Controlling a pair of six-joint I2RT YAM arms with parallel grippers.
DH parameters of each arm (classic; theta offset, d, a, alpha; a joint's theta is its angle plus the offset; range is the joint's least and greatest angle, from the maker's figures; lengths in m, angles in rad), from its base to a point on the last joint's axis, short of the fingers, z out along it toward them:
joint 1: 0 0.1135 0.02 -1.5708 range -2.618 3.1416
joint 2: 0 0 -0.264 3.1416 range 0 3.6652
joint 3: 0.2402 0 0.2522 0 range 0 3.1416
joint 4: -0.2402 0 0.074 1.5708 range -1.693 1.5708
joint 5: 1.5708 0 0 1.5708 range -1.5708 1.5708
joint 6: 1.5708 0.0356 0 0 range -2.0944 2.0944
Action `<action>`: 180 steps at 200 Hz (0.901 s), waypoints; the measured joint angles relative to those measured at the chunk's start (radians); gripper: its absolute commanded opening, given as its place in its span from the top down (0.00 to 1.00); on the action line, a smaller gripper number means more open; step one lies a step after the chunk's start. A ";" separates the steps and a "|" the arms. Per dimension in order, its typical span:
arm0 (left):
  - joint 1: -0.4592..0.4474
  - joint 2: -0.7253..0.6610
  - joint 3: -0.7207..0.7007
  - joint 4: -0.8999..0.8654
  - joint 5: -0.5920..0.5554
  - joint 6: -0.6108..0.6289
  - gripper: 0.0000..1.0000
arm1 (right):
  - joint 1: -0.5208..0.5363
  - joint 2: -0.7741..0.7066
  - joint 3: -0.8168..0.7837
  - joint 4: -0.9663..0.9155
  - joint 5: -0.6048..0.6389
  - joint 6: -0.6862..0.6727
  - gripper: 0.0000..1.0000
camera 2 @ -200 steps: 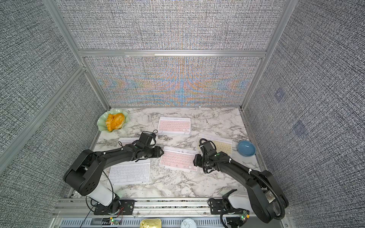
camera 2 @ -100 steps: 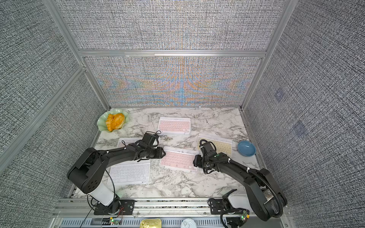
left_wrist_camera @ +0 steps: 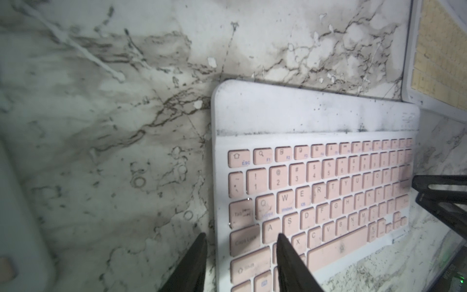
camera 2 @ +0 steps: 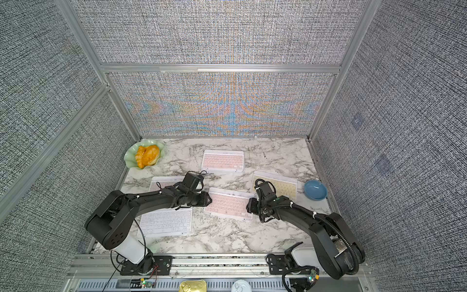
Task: Stack the numeric keypads
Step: Pick up the numeric keypad from the center of the board.
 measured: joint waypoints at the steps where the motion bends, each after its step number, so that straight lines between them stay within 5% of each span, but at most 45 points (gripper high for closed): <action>1: 0.000 0.000 0.000 0.000 0.000 0.000 0.53 | 0.000 0.000 0.000 0.002 0.000 0.000 0.43; 180: -0.041 0.018 -0.003 0.056 -0.056 -0.032 0.54 | -0.044 0.010 -0.032 0.117 -0.064 0.032 0.43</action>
